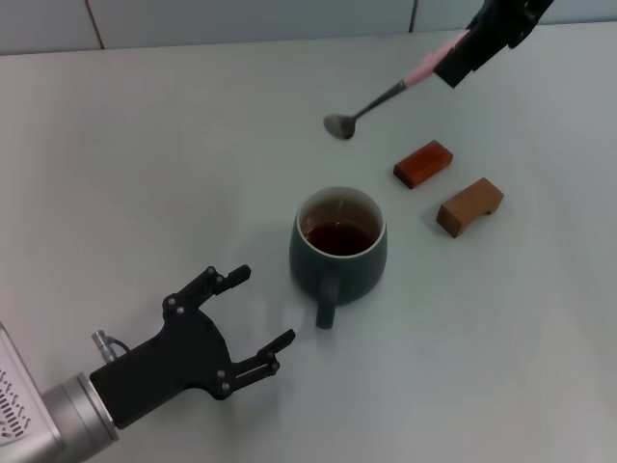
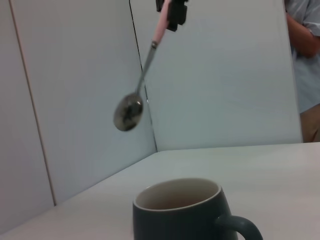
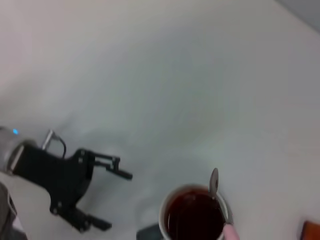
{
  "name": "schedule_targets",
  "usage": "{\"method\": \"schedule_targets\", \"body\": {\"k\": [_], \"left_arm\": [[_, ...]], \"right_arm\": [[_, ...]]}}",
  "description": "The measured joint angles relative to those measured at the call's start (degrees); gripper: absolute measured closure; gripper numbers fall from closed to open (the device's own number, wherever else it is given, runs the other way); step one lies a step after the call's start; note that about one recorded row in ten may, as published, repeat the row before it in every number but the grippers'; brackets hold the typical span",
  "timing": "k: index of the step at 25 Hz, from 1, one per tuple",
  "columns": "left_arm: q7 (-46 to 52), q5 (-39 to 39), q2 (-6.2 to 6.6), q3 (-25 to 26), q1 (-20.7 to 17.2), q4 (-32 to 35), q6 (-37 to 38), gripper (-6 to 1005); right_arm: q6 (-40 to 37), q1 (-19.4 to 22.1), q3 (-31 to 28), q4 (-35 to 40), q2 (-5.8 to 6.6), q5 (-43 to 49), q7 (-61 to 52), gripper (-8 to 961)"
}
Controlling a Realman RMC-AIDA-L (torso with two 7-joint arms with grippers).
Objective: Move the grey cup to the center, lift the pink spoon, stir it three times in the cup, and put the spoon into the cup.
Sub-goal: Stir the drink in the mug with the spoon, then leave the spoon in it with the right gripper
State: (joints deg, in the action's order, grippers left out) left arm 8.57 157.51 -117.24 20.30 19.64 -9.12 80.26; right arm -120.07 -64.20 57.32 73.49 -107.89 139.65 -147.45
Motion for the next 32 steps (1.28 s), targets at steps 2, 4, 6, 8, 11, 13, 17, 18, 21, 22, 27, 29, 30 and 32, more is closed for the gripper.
{"method": "schedule_targets", "body": {"k": [2, 4, 6, 8, 11, 13, 17, 18, 21, 22, 27, 29, 30, 32], "left_arm": [[0.1, 0.0, -0.01, 0.0, 0.1, 0.1, 0.0, 148], [0.1, 0.0, -0.06, 0.0, 0.1, 0.1, 0.0, 148], [0.1, -0.1, -0.14, 0.0, 0.2, 0.1, 0.0, 148], [0.1, -0.1, -0.16, 0.0, 0.3, 0.1, 0.0, 148], [0.1, -0.1, -0.20, 0.0, 0.3, 0.1, 0.0, 149], [0.1, -0.1, -0.22, 0.0, 0.3, 0.1, 0.1, 149], [0.1, 0.0, -0.29, 0.0, 0.4, 0.1, 0.1, 148], [0.1, 0.0, -0.32, 0.0, 0.5, 0.1, 0.1, 148], [0.1, 0.0, -0.34, 0.0, 0.6, 0.1, 0.1, 149], [0.1, 0.0, -0.32, 0.0, 0.6, 0.1, 0.1, 149], [0.0, 0.0, -0.31, -0.1, 0.6, 0.2, 0.1, 149], [-0.1, 0.1, -0.39, -0.2, 0.6, 0.2, 0.1, 148], [-0.1, 0.1, -0.39, -0.2, 0.6, 0.2, 0.1, 148], [-0.2, 0.1, -0.43, -0.3, 0.6, 0.2, 0.1, 148]], "right_arm": [[0.0, -0.8, 1.3, -1.1, -0.17, 1.0, 0.0, 841], [0.1, -1.7, 2.5, -2.4, -0.45, 2.2, 0.0, 841], [0.2, -2.6, 3.1, -4.2, -0.67, 2.7, 0.1, 841], [0.4, -3.0, 3.1, -5.4, -0.98, 2.9, 0.4, 841], [0.6, -3.1, 3.2, -5.9, -1.44, 3.3, 0.9, 842], [1.1, -3.4, 3.5, -6.8, -2.17, 4.2, 1.3, 842], [1.2, -3.6, 4.1, -7.7, -2.61, 5.0, 1.4, 842], [1.4, -3.7, 4.7, -8.1, -2.80, 5.4, 1.5, 841], [1.9, -3.7, 5.4, -8.9, -2.90, 5.5, 1.5, 841], [2.3, -3.8, 5.7, -9.6, -2.95, 5.5, 1.5, 841], [4.8, -4.5, 6.9, -13.7, -3.49, 6.6, 2.1, 842], [6.1, -4.9, 7.3, -15.5, -3.80, 6.9, 2.6, 842], [6.7, -5.2, 7.7, -16.4, -3.92, 7.0, 2.8, 842], [7.9, -5.8, 8.4, -18.2, -4.11, 7.1, 3.0, 842]]}}
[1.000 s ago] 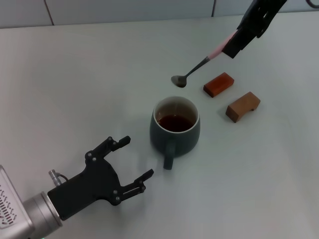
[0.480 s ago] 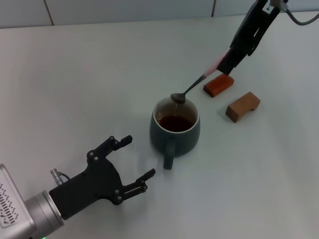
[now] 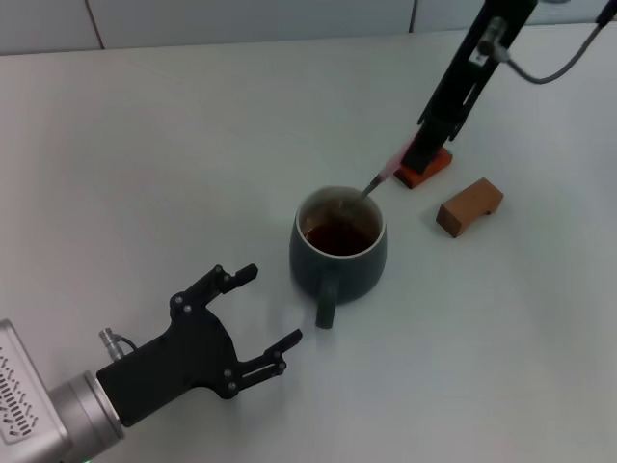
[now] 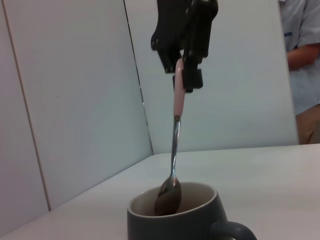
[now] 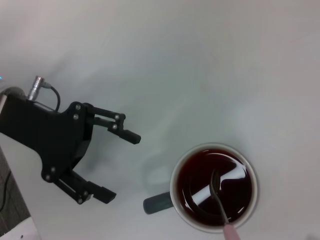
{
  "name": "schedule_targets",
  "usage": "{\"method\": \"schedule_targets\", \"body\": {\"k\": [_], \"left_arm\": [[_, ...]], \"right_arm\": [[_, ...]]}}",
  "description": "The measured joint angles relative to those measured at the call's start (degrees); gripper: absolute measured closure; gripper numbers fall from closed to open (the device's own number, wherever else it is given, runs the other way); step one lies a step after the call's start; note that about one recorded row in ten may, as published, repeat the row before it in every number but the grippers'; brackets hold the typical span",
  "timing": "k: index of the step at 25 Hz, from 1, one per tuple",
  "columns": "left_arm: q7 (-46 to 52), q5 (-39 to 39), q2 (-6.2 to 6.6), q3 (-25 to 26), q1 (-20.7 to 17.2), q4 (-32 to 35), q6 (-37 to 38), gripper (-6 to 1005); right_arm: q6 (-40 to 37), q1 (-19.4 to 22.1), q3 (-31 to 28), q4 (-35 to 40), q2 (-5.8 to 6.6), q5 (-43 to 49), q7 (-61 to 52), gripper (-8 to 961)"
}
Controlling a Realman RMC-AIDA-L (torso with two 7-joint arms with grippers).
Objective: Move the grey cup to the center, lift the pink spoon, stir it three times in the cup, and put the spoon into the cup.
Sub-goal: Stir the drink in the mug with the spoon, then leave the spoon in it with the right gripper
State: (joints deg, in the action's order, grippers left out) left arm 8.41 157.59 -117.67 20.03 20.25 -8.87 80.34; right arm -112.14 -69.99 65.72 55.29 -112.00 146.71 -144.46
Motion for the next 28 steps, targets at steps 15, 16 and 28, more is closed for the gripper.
{"method": "schedule_targets", "body": {"k": [15, 16, 28], "left_arm": [[-0.2, 0.0, 0.03, -0.1, -0.4, 0.0, 0.0, 148], [-0.2, 0.1, 0.05, -0.2, -0.4, 0.0, 0.0, 148], [-0.2, 0.1, -0.01, -0.2, -0.5, 0.7, 1.0, 149]], "right_arm": [[7.6, -4.3, 1.4, -9.4, -3.90, 5.9, 2.8, 841], [8.2, -4.6, 1.5, -9.5, -4.01, 7.0, 2.8, 841], [6.0, -5.6, 1.4, -9.8, -4.62, 9.3, 2.4, 841]]}}
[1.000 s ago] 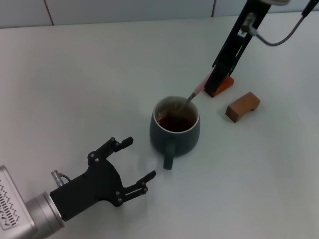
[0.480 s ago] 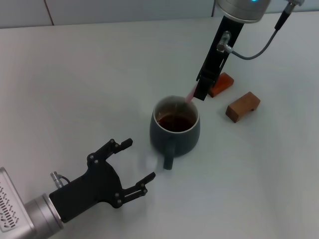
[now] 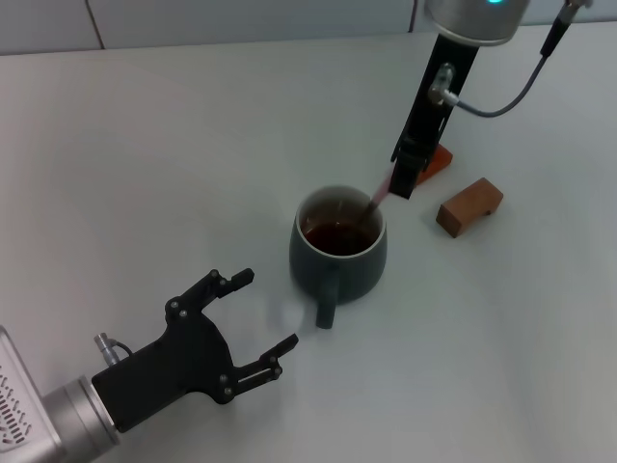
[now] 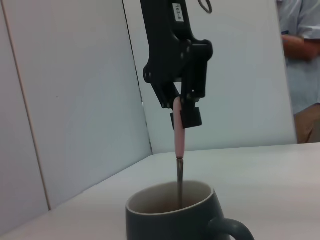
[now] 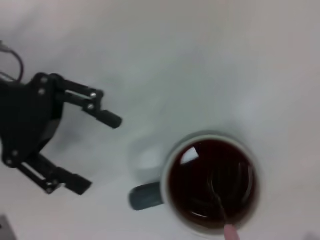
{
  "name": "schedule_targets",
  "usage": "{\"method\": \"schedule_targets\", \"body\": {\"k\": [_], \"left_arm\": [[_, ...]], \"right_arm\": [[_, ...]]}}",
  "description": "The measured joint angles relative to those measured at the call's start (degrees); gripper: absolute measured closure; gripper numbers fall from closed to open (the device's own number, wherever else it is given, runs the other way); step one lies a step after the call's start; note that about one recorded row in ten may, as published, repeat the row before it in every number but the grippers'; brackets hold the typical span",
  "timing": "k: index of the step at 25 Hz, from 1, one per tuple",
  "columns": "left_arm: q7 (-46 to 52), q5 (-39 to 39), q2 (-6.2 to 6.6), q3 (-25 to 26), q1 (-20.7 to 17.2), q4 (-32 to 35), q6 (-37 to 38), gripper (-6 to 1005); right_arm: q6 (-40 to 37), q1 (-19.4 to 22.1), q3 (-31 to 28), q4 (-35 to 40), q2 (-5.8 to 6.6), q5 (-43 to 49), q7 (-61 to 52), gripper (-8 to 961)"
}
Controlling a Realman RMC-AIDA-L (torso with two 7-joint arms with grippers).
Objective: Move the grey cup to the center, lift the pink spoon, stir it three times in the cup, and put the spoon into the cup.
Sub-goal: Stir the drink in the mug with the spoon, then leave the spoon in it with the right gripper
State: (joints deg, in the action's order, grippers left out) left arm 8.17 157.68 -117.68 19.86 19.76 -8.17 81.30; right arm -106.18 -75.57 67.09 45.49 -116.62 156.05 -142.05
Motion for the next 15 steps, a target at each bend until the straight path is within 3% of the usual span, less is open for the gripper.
{"method": "schedule_targets", "body": {"k": [3, 8, 15], "left_arm": [[0.0, 0.0, 0.00, 0.0, 0.0, 0.1, 0.5, 149], [0.0, 0.0, 0.00, 0.0, 0.0, 0.1, 0.6, 149], [0.0, 0.0, 0.00, -0.1, -0.2, 0.1, 0.8, 149]], "right_arm": [[-0.2, -0.7, 0.0, -0.3, -1.17, 0.0, 0.2, 841], [2.4, -1.6, 0.0, -1.9, -1.78, 0.2, 0.3, 842], [5.3, -2.5, 0.1, -5.2, -1.54, 3.4, 0.6, 842]]}}
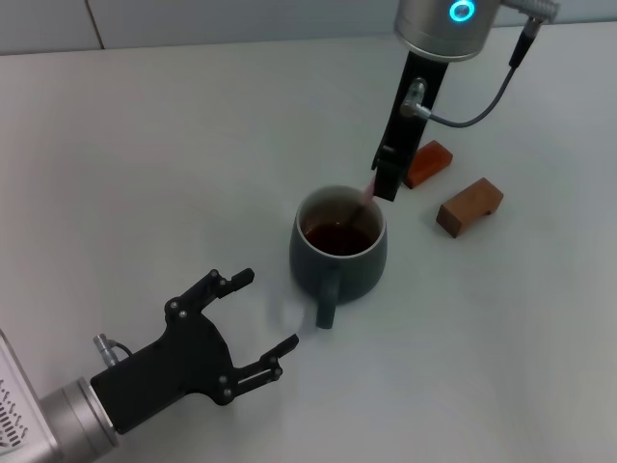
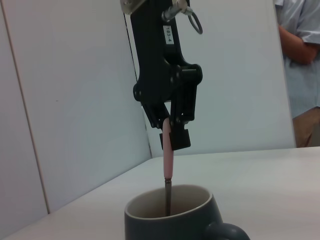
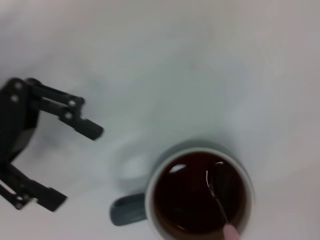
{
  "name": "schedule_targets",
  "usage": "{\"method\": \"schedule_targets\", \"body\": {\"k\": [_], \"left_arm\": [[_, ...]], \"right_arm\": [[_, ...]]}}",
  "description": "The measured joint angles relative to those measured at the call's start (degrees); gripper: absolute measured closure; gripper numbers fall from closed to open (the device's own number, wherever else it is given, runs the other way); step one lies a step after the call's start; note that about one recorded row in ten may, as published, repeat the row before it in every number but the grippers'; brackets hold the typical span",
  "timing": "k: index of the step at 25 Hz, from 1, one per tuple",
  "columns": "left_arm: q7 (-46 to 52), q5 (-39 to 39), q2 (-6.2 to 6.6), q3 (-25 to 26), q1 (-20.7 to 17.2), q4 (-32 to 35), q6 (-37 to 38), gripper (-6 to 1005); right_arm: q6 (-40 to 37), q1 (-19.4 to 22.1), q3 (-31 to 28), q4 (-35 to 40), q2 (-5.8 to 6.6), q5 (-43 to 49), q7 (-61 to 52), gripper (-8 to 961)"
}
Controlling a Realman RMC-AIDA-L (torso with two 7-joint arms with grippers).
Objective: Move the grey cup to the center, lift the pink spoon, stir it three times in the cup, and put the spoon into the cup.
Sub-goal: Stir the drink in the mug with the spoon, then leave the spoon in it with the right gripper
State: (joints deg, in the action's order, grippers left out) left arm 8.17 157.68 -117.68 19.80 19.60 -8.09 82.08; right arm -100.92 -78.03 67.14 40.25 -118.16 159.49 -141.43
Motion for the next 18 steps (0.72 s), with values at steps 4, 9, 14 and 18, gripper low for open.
{"method": "schedule_targets", "body": {"k": [4, 9, 14, 18], "left_arm": [[0.0, 0.0, 0.03, 0.0, -0.1, 0.0, 0.0, 149], [0.0, 0.0, -0.18, 0.0, -0.1, 0.5, 0.0, 148], [0.0, 0.0, -0.20, 0.0, -0.1, 0.6, 0.1, 148], [0.0, 0.0, -0.18, 0.0, -0.1, 0.6, 0.2, 149]], "right_arm": [[-0.4, 0.0, -0.1, 0.0, 0.01, 1.0, 0.0, 842], [-2.0, -0.2, -0.5, 0.4, -0.54, 0.6, 0.2, 842], [-1.3, -0.8, -0.1, -0.3, -0.92, -1.9, 0.7, 842], [1.1, -1.0, 0.0, -0.9, -0.79, -1.7, 0.9, 842]]}}
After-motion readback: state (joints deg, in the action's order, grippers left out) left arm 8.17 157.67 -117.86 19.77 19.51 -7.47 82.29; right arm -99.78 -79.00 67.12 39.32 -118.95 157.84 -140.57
